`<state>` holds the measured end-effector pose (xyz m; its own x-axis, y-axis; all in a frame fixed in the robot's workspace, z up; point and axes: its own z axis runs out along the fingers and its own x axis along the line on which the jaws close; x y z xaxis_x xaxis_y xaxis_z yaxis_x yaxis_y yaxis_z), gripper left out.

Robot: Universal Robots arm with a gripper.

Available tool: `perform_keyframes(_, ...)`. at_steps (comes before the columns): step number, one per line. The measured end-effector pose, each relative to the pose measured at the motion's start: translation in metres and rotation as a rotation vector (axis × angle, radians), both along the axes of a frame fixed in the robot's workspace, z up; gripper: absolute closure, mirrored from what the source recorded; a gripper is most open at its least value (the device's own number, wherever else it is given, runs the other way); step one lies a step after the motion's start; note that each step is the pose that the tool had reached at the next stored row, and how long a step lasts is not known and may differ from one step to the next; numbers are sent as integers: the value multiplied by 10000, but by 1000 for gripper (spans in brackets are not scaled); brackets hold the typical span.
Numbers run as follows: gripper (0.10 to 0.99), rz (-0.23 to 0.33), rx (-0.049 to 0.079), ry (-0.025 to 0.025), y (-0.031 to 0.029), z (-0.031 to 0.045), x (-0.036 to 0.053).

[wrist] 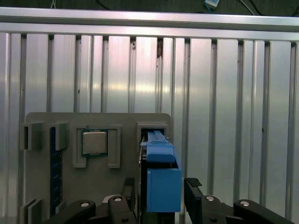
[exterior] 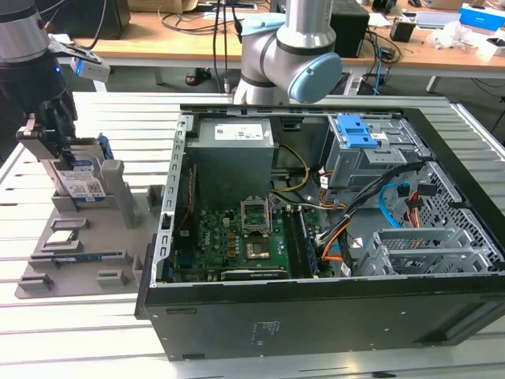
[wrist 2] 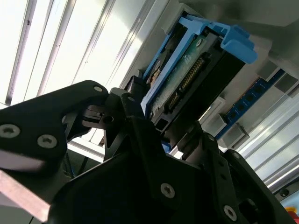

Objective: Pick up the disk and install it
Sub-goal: 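Pick up the disk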

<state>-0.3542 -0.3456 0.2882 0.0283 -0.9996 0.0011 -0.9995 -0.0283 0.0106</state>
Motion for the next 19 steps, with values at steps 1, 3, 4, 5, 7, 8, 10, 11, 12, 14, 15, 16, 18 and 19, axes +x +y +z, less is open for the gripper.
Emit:
perform_keyframes(1, 545, 0, 0, 0, 0, 0, 0)
perform_keyframes(3, 624, 0, 0, 0, 0, 0, -1)
perform_keyframes(4, 624, 0, -1, 0, 0, 0, -1)
perform_keyframes(5, 690, 0, 1, 1, 0, 0, -1)
perform_keyframes(7, 718, 0, 0, 0, 0, 0, -1)
perform_keyframes(8, 718, 0, 0, 0, 0, 0, -1)
perform_keyframes(10, 718, 0, 0, 0, 0, 0, -2)
perform_keyframes(11, 718, 0, 0, 0, 0, -1, -3)
perform_keyframes(12, 722, 0, 0, 0, 0, -1, -4)
perform_keyframes(14, 722, 0, 0, 0, 0, -1, -5)
perform_keyframes(15, 722, 0, -1, 0, 0, -1, -5)
perform_keyframes(16, 722, 0, 0, 0, 0, -1, -5)
perform_keyframes(18, 722, 0, -1, 0, 0, -1, -5)
perform_keyframes(19, 722, 0, 0, 0, 0, -2, -6)
